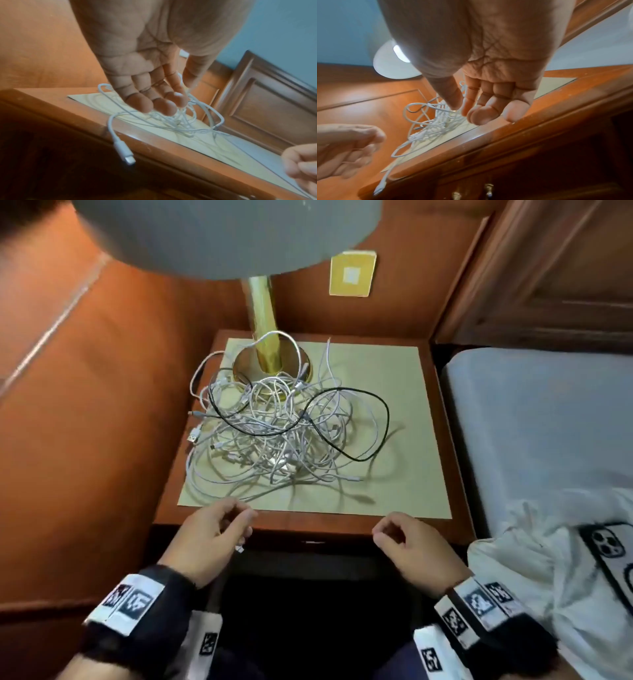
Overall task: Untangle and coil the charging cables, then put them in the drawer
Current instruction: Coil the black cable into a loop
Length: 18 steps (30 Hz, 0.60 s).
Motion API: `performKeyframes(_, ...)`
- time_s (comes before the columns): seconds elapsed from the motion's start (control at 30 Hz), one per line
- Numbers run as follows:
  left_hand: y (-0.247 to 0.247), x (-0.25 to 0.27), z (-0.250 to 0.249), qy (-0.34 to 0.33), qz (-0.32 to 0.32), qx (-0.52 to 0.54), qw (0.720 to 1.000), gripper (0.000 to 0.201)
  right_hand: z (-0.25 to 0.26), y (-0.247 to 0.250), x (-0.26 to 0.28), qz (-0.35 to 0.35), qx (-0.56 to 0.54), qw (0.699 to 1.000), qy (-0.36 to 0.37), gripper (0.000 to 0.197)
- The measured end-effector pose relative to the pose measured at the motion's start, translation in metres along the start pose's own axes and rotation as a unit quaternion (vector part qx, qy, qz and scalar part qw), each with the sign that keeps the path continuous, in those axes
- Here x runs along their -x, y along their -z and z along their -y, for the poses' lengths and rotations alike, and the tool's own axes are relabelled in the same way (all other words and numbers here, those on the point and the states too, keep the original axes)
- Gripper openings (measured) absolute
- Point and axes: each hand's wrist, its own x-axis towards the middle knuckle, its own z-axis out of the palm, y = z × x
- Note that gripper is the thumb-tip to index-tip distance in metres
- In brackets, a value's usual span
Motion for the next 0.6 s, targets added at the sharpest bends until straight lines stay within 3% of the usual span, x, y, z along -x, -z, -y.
performKeyframes(0.13,-0.027,0.039,0.0,-0.068,-0.039,0.018,0.997,0.015,-0.01,-0.028,0.033,-0.024,0.018,0.998,0.059,0.006)
performKeyframes(0.3,-0.054,0.127,-0.004,-0.101,-0.01,0.009,0.995,0.016,-0.011,-0.055,0.112,-0.013,0.014,0.995,0.096,0.007)
performKeyframes(0.6,-0.029,0.18,-0.057,-0.19,-0.041,-0.093,0.976,0.02,0.027,-0.015,0.181,-0.129,0.023,0.975,0.178,0.009)
